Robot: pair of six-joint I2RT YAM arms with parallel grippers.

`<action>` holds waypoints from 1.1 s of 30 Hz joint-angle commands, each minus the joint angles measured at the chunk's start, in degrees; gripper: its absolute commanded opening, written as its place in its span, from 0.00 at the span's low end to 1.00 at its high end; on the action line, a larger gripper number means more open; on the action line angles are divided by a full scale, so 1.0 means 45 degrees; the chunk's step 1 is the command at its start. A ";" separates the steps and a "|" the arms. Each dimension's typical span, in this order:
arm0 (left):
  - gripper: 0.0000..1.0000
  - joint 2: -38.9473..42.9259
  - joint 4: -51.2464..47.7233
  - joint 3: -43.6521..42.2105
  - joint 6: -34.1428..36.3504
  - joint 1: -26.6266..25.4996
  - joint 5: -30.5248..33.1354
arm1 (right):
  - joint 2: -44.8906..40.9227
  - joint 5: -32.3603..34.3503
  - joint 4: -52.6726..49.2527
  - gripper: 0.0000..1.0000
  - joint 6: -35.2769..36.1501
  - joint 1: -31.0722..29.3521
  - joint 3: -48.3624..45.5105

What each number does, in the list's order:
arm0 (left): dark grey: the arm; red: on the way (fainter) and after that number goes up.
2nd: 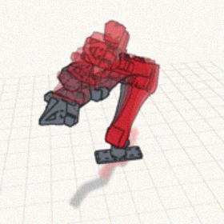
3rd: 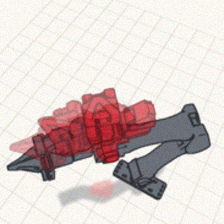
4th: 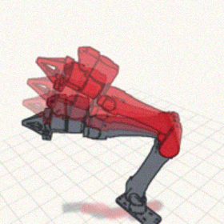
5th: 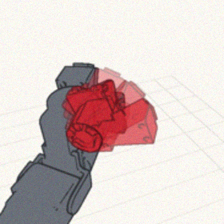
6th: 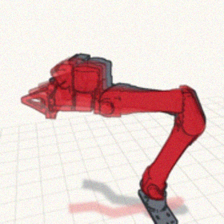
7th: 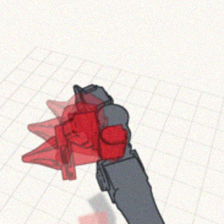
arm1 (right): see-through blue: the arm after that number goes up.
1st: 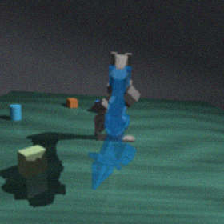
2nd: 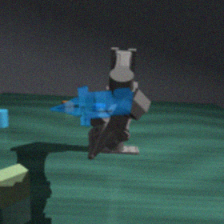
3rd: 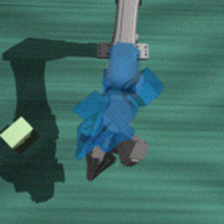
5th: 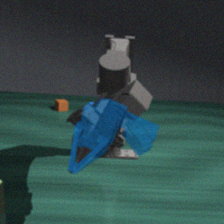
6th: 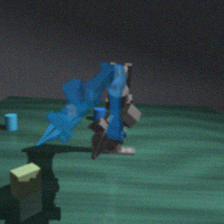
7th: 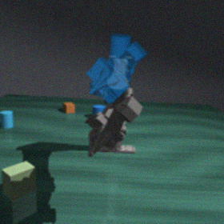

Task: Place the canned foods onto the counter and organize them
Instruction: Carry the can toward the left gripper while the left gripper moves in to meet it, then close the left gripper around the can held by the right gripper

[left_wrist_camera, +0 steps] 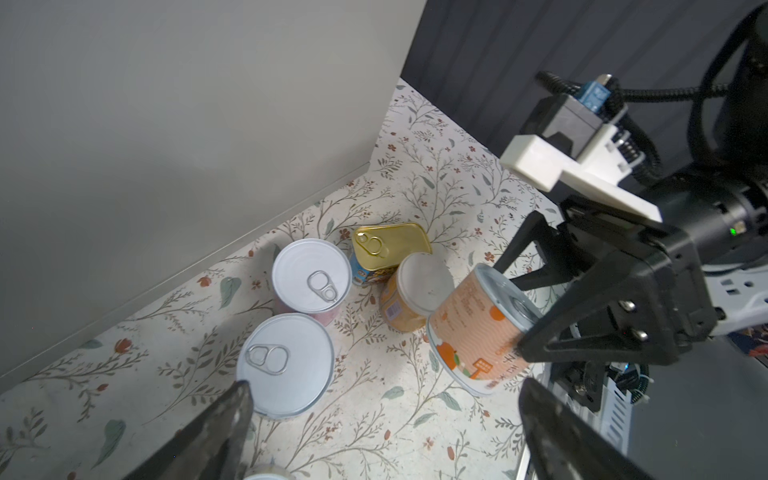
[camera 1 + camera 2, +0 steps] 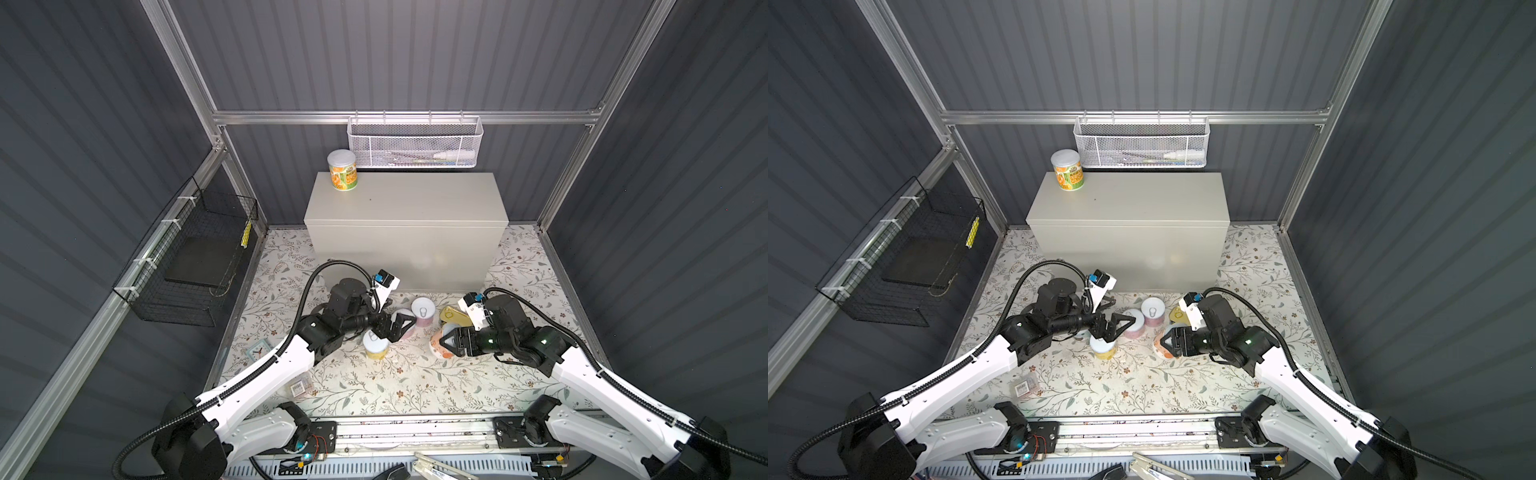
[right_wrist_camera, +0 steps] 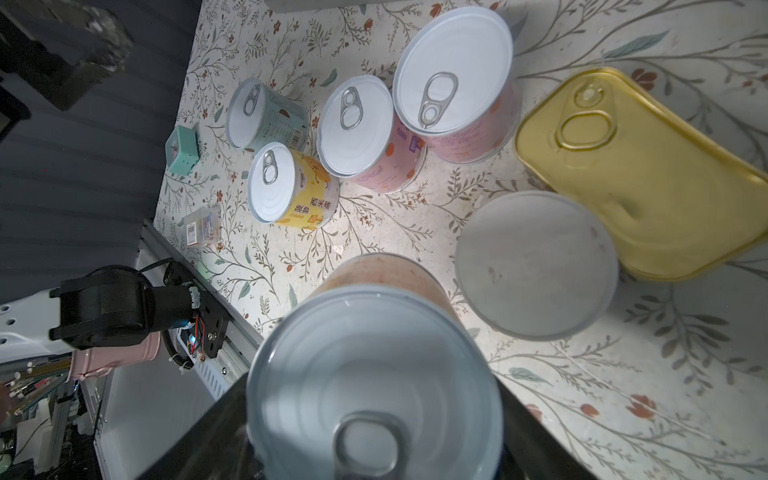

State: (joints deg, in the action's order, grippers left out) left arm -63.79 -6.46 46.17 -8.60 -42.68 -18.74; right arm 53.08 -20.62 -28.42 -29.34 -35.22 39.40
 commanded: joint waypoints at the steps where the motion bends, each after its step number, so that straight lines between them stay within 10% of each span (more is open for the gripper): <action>1: 1.00 0.0211 0.0576 -0.0519 0.0728 -0.0417 -0.0549 | -0.0386 -0.0521 0.0358 0.70 0.0006 0.0139 0.0291; 33: 1.00 -0.0067 0.3718 -0.1547 0.1325 -0.0926 -0.3744 | 0.0452 -0.2563 0.1579 0.68 -0.0586 0.0869 0.0778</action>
State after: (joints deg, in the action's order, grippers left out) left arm -65.19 9.30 40.53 -3.57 -46.24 -33.80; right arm 56.34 -29.28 -24.93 -31.48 -31.77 40.97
